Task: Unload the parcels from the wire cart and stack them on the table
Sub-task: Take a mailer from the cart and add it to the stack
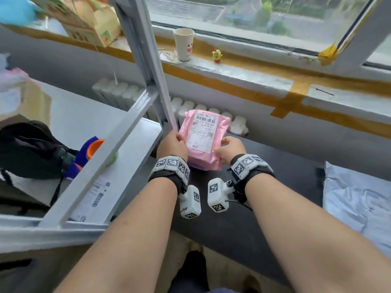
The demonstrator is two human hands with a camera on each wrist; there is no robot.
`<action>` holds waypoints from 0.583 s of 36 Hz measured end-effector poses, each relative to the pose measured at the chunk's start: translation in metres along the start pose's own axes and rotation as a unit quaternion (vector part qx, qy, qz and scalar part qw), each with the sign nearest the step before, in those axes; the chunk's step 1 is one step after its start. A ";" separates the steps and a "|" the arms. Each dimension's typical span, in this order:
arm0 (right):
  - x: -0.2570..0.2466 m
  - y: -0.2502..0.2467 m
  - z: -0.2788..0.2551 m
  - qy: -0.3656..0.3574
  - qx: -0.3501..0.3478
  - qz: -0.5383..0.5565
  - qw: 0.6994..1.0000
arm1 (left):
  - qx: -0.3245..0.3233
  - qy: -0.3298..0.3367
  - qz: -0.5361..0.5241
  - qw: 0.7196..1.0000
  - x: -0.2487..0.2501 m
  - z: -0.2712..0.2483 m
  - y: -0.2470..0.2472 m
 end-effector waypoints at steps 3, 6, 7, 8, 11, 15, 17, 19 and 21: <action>-0.013 0.011 0.013 0.005 0.008 0.024 1.000 | -0.016 0.020 -0.001 1.000 0.000 0.024 0.005; -0.018 0.021 0.025 0.009 0.017 0.037 0.999 | -0.042 0.035 0.015 0.998 -0.006 0.039 0.015; -0.017 0.024 0.027 0.016 0.019 0.032 0.999 | -0.057 0.038 0.027 0.997 -0.009 0.042 0.020; -0.017 0.026 0.029 0.022 0.020 0.021 0.999 | -0.073 0.041 0.040 0.996 -0.012 0.044 0.024; -0.012 0.031 0.032 0.040 0.018 -0.010 0.999 | -0.112 0.068 0.103 0.986 -0.017 0.047 0.035; -0.009 0.033 0.034 0.057 0.018 -0.005 0.998 | -0.104 0.114 0.166 0.974 -0.006 0.050 0.031; -0.011 0.031 0.036 0.060 0.024 0.009 0.998 | -0.084 0.138 0.189 0.969 0.005 0.050 0.025; -0.011 0.025 0.037 0.063 0.031 0.023 0.997 | -0.062 0.161 0.193 0.966 0.017 0.050 0.021; -0.010 0.015 0.034 0.070 0.040 0.037 0.996 | -0.052 0.181 0.187 0.964 0.028 0.049 0.020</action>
Point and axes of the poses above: each hand's wrist, its own z-axis towards the middle knuckle, its own y-axis out of the palm, x = y × z, the point moved 10 cm from there along z, towards the middle knuckle, and after that the axes turned 5 degrees about y, right-handed, at the moved point
